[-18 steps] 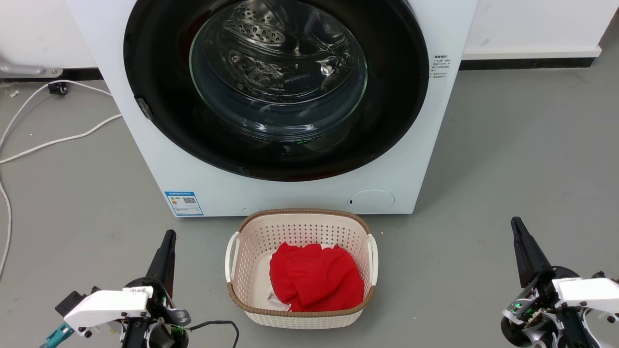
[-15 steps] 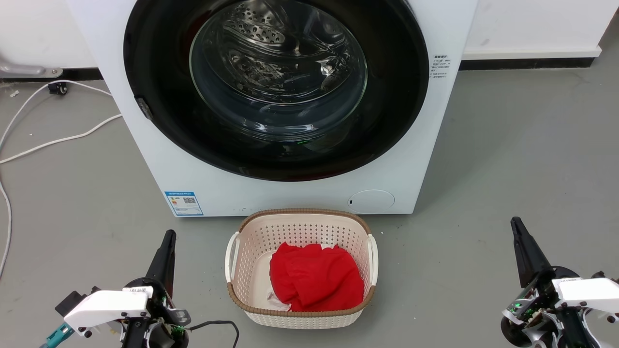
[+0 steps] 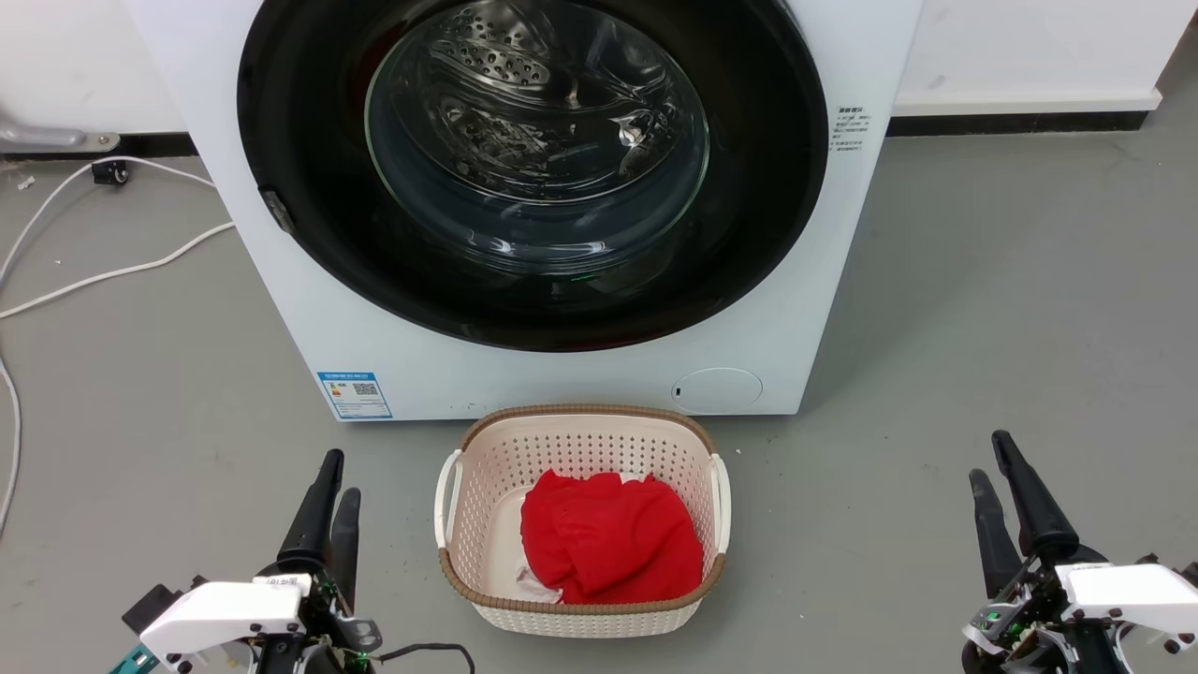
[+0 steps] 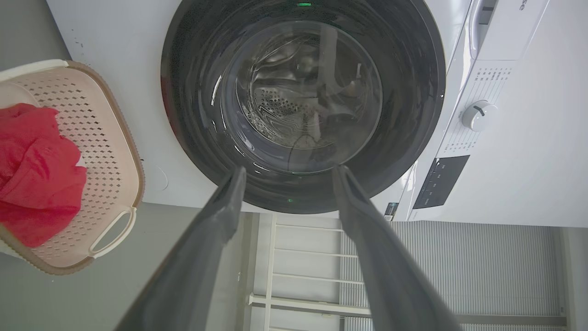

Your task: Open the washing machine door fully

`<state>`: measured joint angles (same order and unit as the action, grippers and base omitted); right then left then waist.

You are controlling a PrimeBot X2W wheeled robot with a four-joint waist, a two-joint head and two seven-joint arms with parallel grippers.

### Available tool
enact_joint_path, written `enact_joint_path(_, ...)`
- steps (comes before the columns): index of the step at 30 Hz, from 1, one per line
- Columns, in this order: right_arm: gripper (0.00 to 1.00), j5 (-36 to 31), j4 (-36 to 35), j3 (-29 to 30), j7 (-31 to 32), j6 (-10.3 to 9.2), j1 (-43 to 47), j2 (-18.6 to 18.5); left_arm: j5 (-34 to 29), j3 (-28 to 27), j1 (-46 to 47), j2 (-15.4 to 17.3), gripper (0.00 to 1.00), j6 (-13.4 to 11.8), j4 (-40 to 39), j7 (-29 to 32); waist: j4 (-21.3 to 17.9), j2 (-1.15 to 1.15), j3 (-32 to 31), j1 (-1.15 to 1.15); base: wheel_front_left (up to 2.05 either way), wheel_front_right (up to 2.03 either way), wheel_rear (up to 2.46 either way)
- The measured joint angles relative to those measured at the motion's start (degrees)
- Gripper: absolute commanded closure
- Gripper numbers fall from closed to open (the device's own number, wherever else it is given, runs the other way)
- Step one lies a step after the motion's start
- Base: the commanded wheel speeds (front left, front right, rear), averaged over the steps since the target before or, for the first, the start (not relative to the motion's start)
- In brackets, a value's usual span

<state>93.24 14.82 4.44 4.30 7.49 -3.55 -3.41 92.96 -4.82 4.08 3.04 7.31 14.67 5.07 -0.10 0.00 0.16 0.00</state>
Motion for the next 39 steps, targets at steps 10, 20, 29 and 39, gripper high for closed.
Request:
enact_joint_path(10,0.0,-11.1,-5.6,-0.6,-3.6,0.0,0.2,0.0,-8.7,2.1,0.0,0.5,0.0,0.0,-5.1,-4.1,-0.2,0.0,-0.2,0.0,0.0,0.0,0.0)
enact_joint_path(20,0.0,-27.9,-9.9,-0.9,-5.8,0.0,0.5,0.1,-22.4,2.7,0.6,0.9,0.0,0.0,-8.7,-6.3,-0.4,0.0,-0.4,0.0,0.0,0.0,0.0)
enact_joint_path(29,0.0,-42.1,-12.3,-1.9,-7.5,0.0,1.5,0.1,-34.5,3.4,0.6,1.7,0.0,0.0,-10.1,-8.1,-0.6,0.0,-0.5,0.0,0.0,0.0,0.0)
enact_joint_path(39,0.0,-54.5,-13.0,-2.0,-9.3,0.0,2.5,0.2,-45.7,4.3,0.5,2.0,0.0,0.0,-10.3,-9.9,-0.7,0.0,-0.6,0.0,0.0,0.0,0.0)
